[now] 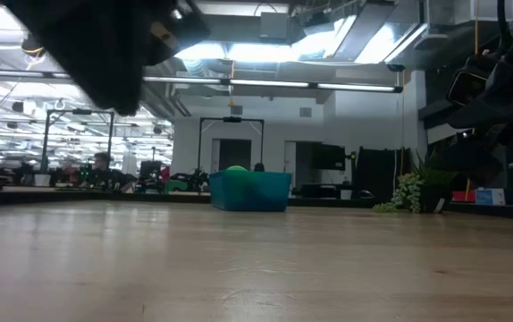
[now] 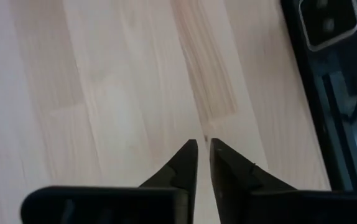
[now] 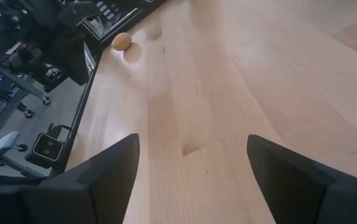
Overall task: Pick and placing Produce into tupperware
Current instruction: Put the potato into the blue bin
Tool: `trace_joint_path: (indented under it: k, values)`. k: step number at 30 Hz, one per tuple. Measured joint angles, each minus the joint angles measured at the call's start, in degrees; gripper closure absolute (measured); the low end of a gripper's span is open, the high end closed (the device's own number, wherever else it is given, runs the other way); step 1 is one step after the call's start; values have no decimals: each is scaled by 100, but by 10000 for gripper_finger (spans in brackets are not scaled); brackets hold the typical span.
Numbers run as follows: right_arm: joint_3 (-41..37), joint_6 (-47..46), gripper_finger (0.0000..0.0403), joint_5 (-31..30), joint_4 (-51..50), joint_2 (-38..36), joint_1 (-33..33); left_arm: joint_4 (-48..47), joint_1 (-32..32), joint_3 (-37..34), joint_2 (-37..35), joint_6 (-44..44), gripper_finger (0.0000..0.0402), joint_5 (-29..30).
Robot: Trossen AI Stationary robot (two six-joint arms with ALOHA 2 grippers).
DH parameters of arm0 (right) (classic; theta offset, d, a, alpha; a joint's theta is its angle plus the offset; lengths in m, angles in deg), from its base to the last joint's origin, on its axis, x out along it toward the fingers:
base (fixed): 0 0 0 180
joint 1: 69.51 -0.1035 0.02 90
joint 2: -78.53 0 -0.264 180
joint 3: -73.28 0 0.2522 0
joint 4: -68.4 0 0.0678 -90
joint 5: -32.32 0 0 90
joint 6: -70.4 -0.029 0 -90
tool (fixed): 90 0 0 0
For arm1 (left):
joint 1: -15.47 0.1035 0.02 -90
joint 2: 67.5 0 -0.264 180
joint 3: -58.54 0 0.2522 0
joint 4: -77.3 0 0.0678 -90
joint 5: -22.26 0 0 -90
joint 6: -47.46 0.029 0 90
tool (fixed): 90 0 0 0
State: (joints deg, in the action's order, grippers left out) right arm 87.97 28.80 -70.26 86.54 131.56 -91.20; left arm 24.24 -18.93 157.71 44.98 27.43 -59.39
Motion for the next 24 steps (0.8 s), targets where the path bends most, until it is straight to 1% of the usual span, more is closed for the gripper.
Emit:
trace_joint_path:
  k: [7, 10, 12, 15, 18, 20, 22, 24]
  values:
    - [0, 160, 104, 0, -9, 0, 0, 106, 201, 4, -4, 76, 343, 1]
    - [0, 256, 104, 0, -11, 0, 0, 97, 266, 4, -4, 130, 320, 1]
    - [0, 295, 104, 0, -9, 0, 0, 85, 281, 4, -4, 134, 295, -1]
    - [-1, 306, 104, 0, -9, 0, 0, 1, 279, 7, -4, 139, 247, -7]
    - [0, 308, 104, 0, -9, 0, 0, -345, 279, 7, -7, 151, 192, 1]
    - [0, 310, 104, 0, -9, 9, 0, -530, 276, 7, -7, -44, 160, 130]
    - [-2, 310, 104, 0, -11, 25, 0, -704, 279, 7, -7, -231, 139, 139]
    - [0, 325, 104, 2, -2, 59, 0, -835, 279, 7, -7, -230, 126, -1]
